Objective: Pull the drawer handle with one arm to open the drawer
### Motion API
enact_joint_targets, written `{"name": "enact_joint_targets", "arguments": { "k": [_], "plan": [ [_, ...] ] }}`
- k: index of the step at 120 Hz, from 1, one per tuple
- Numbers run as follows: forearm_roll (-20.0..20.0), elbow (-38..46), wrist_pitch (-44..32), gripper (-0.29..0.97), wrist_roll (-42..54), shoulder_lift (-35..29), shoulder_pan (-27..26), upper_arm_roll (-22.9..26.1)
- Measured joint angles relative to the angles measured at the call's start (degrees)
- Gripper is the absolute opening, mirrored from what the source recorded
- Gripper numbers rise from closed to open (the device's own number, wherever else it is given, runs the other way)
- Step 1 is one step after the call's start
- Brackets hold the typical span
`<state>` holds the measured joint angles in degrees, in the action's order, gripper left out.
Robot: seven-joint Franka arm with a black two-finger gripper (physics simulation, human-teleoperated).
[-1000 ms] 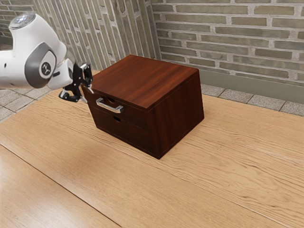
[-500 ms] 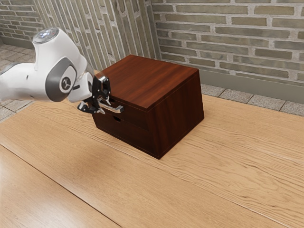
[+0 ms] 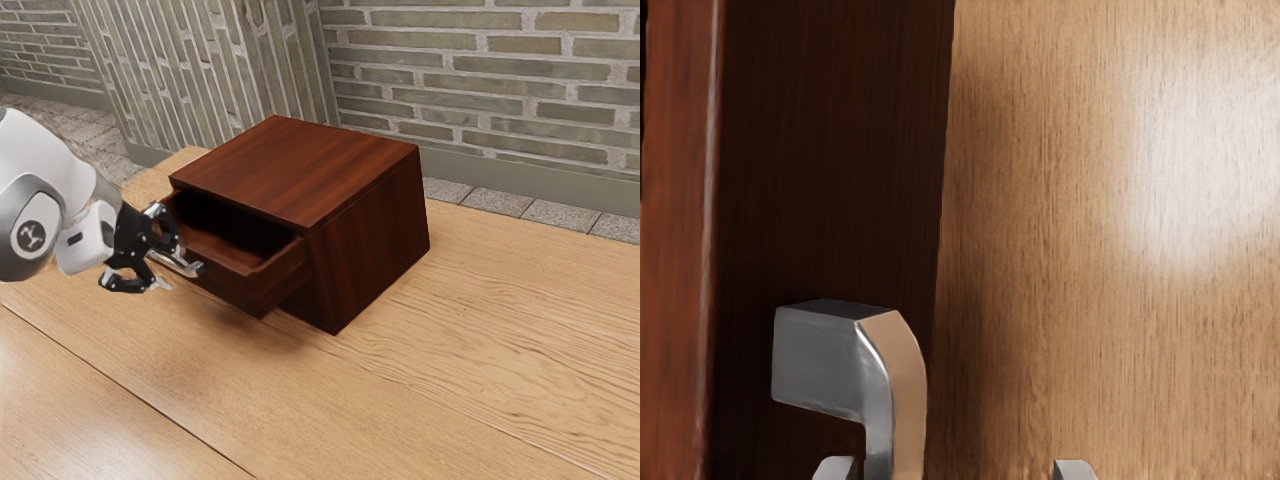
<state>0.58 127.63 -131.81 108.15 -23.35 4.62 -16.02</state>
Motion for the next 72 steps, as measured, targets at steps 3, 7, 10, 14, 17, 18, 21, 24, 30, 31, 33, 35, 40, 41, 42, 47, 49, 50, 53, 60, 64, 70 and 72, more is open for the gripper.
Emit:
{"name": "enact_joint_targets", "arguments": {
  "k": [3,7,10,14,17,18,21,24,30,31,33,35,40,41,42,47,49,50,53,60,64,70,72],
  "plan": [
    [0.1,-0.2,0.7,0.22,-0.1,-1.9,2.7,2.0],
    [0.2,-3.3,2.7,0.29,-0.5,-3.4,5.3,3.7],
    [0.6,-7.0,4.9,0.33,-1.0,-4.0,6.4,4.8],
    [1.5,-11.4,7.9,0.39,-1.9,-4.4,7.3,6.6],
    [2.4,-15.2,10.6,0.42,-3.1,-4.5,7.8,8.8],
    [2.6,-16.4,11.5,0.43,-3.6,-4.4,8.0,9.4],
    [3.2,-19.4,14.2,0.46,-5.3,-3.8,8.1,10.7],
    [3.7,-21.7,16.7,0.48,-7.5,-3.0,8.0,11.7],
    [4.2,-24.0,20.9,0.53,-12.8,-1.9,7.7,13.2],
    [4.3,-24.2,21.6,0.53,-14.0,-1.8,7.6,13.6],
    [4.4,-24.5,22.9,0.55,-16.3,-1.5,7.3,14.2],
    [4.5,-24.8,24.1,0.56,-18.5,-1.1,7.0,14.7],
    [4.5,-25.2,26.8,0.58,-24.2,-0.4,6.3,15.6],
    [4.5,-25.4,27.3,0.58,-25.3,-0.3,6.2,15.7],
    [4.5,-25.5,27.8,0.59,-26.4,-0.2,6.1,15.8],
    [4.6,-27.0,30.4,0.61,-31.5,0.1,6.0,16.0],
    [4.7,-28.3,31.7,0.61,-33.5,0.1,6.0,16.0],
    [4.7,-28.9,32.4,0.62,-34.5,0.1,6.0,16.0],
    [4.8,-30.9,34.5,0.62,-37.3,0.1,5.9,16.1],
    [4.8,-34.0,38.5,0.64,-43.4,0.2,4.5,16.4],
    [4.7,-34.9,40.3,0.64,-46.7,0.3,3.4,16.5],
    [4.6,-35.8,42.6,0.65,-51.3,0.8,2.6,16.5],
    [4.5,-36.1,43.3,0.66,-52.7,1.1,2.5,16.6]
  ]
}}
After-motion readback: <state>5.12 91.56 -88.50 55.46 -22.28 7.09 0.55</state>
